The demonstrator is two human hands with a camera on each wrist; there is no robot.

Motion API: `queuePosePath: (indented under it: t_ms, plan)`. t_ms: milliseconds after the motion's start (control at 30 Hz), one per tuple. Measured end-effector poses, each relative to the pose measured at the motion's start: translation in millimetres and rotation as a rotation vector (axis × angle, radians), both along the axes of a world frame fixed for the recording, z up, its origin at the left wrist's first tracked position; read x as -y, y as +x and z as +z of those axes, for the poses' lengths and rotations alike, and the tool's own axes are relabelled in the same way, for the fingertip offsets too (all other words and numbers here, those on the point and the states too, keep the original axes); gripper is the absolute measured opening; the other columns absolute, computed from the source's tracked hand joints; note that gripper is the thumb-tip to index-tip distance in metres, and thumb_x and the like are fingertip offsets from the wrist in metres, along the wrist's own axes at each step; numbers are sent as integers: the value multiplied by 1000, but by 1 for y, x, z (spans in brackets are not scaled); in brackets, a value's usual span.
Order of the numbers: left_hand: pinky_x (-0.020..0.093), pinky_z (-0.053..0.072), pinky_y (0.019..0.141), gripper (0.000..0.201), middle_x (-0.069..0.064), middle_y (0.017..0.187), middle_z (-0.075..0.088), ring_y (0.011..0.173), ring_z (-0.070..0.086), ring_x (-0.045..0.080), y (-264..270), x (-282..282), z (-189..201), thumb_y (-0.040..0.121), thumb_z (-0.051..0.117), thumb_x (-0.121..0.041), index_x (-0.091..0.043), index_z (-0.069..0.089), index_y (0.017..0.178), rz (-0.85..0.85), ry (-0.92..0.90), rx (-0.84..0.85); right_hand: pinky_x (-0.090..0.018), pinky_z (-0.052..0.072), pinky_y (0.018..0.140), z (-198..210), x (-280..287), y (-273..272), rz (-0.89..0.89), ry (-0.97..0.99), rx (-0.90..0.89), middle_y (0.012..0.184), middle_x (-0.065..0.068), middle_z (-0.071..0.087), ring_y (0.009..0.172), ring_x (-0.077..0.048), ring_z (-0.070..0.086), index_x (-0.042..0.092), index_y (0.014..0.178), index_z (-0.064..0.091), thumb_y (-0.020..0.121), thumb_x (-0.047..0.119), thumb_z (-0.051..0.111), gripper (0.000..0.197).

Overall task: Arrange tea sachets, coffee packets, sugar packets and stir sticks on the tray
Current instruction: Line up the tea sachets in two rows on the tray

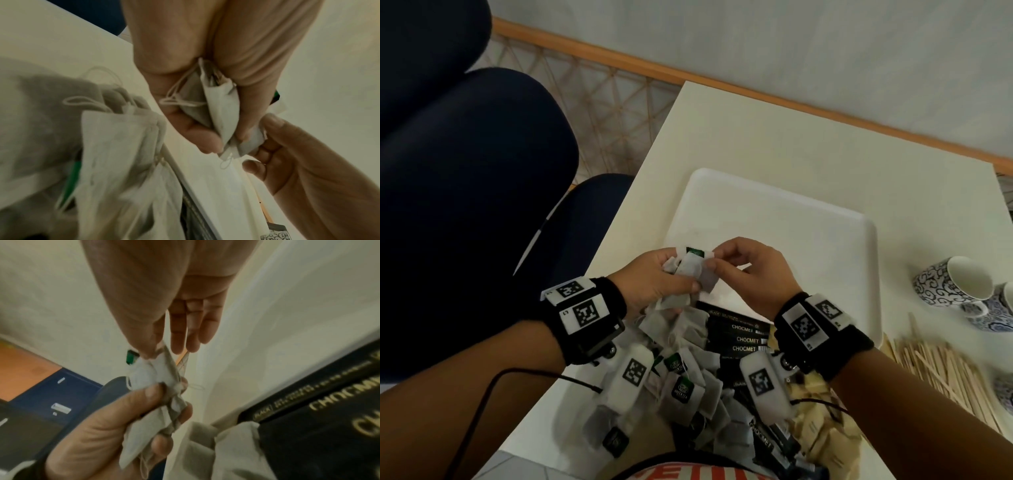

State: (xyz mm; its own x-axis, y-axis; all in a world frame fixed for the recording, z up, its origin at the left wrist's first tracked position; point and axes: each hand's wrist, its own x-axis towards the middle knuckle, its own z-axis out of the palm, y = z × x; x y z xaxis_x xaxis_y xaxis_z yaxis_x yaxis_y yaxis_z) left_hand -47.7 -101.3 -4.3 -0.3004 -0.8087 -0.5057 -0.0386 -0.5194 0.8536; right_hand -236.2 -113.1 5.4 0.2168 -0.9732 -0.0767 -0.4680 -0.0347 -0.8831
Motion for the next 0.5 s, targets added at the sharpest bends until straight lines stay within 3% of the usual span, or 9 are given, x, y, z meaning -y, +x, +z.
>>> queuePosePath:
  t_ms: [100, 200, 267, 500]
  plan:
    - [25, 53, 58, 19, 7, 79, 67, 68, 65, 15, -3, 6, -1, 81, 66, 6, -9, 61, 91, -35, -39, 88, -9, 43, 65, 3, 8, -1, 12, 38, 51, 76, 15, 63, 70, 4, 56, 32, 91, 68, 79, 31, 75, 14]
    - [19, 49, 53, 17, 0, 71, 63, 59, 61, 5, -7, 14, -1, 81, 67, 5, -9, 58, 82, -59, -75, 136, -8, 42, 62, 6, 20, 0, 27, 1, 24, 69, 17, 65, 66, 4, 57, 32, 78, 69, 80, 23, 74, 11]
    - [18, 48, 51, 16, 0, 68, 63, 57, 60, 6, -9, 19, -2, 83, 66, 3, -10, 58, 79, -52, -87, 135, -7, 41, 62, 9, 30, -2, 4, -27, 11, 67, 19, 65, 65, 6, 57, 30, 75, 70, 82, 19, 73, 13]
    - [27, 53, 51, 8, 12, 76, 67, 61, 63, 14, -3, 41, -11, 87, 64, -2, -4, 65, 95, 7, -5, 85, -5, 41, 60, 14, 69, -16, -113, -32, 74, 57, 23, 62, 57, 9, 55, 20, 85, 72, 85, 10, 68, 11]
